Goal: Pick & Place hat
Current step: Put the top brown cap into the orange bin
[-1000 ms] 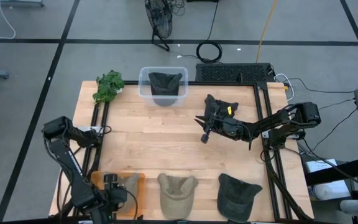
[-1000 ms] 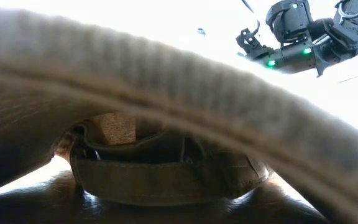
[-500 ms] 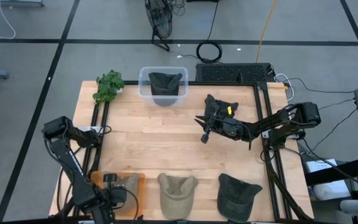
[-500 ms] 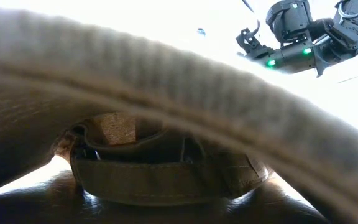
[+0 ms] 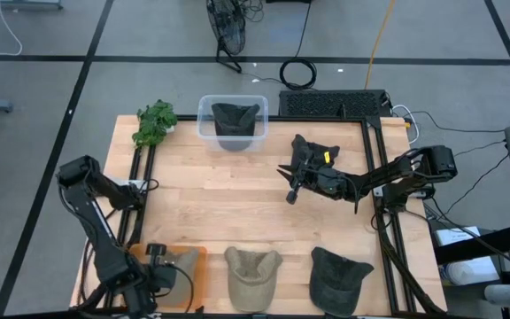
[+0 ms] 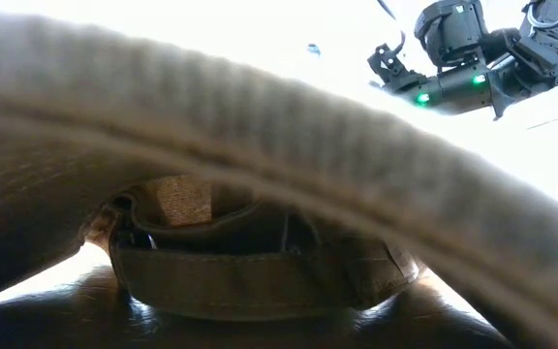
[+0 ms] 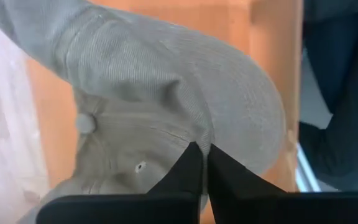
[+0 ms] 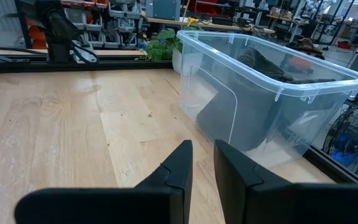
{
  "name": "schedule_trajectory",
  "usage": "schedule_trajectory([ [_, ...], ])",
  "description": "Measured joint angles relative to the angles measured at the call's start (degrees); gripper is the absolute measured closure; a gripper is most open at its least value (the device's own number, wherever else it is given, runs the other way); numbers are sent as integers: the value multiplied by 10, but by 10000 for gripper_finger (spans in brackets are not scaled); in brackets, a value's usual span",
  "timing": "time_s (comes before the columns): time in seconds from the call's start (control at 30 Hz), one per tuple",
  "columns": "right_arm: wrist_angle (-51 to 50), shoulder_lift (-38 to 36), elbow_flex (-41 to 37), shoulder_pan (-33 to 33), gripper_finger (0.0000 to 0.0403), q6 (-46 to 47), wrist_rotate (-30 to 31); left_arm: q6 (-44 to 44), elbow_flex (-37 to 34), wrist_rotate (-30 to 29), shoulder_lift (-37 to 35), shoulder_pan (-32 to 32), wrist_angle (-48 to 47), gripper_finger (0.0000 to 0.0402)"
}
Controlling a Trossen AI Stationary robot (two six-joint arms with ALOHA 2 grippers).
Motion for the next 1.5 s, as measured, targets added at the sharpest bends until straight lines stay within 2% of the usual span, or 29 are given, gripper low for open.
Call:
schedule_trajectory([
  [0.23,-2,0,0,0,360,0,0,-20,0,-9,-25,-4,8,390],
  [0.53,-2,0,0,0,360,0,0,-20,0,8,3,-3,52,386],
  [0.77,-2,0,0,0,360,0,0,-20,0,19,24,-2,48,395],
  [1.07,-2,0,0,0,360,0,0,-38,0,2,24,-2,-30,365],
  [1.2,-2,0,0,0,360,0,0,-53,0,2,24,-3,-66,381],
  [1.33,-2,0,0,0,360,0,0,-53,0,-8,24,-2,-62,394],
  [1.5,-2,0,0,0,360,0,0,-80,0,-51,24,-2,-62,362],
])
